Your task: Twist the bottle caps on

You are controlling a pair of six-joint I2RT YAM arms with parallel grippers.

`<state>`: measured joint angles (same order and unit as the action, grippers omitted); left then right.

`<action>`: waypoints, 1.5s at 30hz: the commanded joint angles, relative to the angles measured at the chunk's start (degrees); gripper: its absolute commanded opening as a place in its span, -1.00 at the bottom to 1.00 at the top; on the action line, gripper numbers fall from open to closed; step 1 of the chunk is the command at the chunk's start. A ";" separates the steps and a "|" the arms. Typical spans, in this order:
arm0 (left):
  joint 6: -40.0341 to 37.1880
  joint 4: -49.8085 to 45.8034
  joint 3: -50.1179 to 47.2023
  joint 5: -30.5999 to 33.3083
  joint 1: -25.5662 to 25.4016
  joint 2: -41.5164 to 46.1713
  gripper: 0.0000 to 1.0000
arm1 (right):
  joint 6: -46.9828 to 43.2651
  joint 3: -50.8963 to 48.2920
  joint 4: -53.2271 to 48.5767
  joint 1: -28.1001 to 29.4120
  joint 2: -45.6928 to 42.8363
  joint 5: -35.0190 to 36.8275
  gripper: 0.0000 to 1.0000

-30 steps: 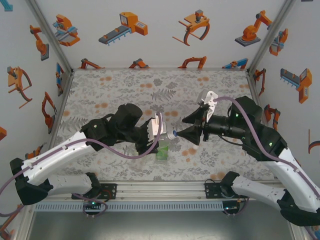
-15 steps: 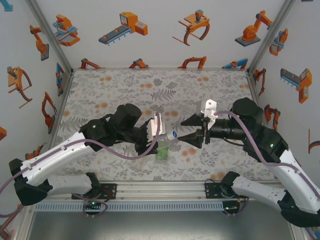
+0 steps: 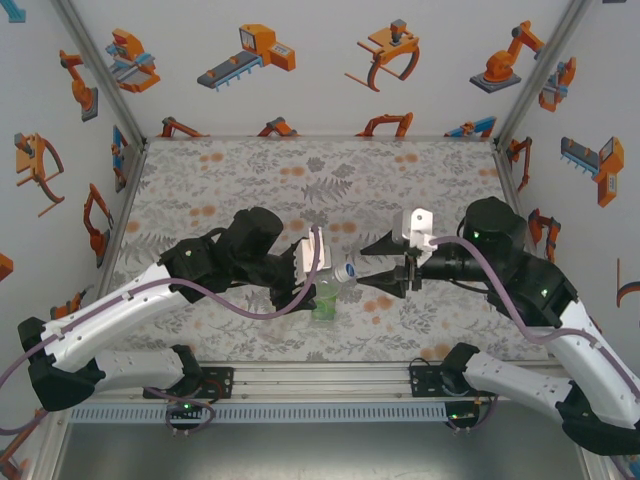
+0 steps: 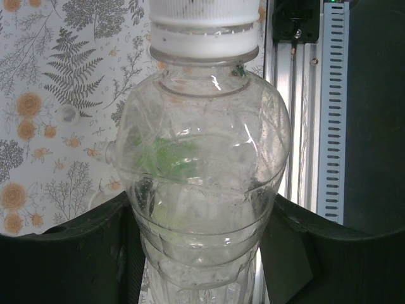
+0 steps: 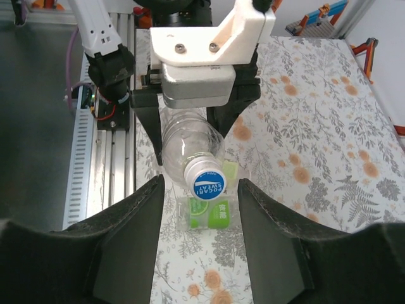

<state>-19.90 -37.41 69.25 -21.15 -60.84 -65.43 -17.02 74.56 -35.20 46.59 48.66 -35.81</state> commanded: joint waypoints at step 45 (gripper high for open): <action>-1.27 -3.06 2.20 -7.51 -0.86 1.53 -0.97 | -4.35 -2.93 -1.88 -0.10 6.62 -11.92 -0.23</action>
<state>-20.32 -41.17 69.43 -27.31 -61.49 -65.32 -22.46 72.42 -38.65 46.59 55.59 -47.16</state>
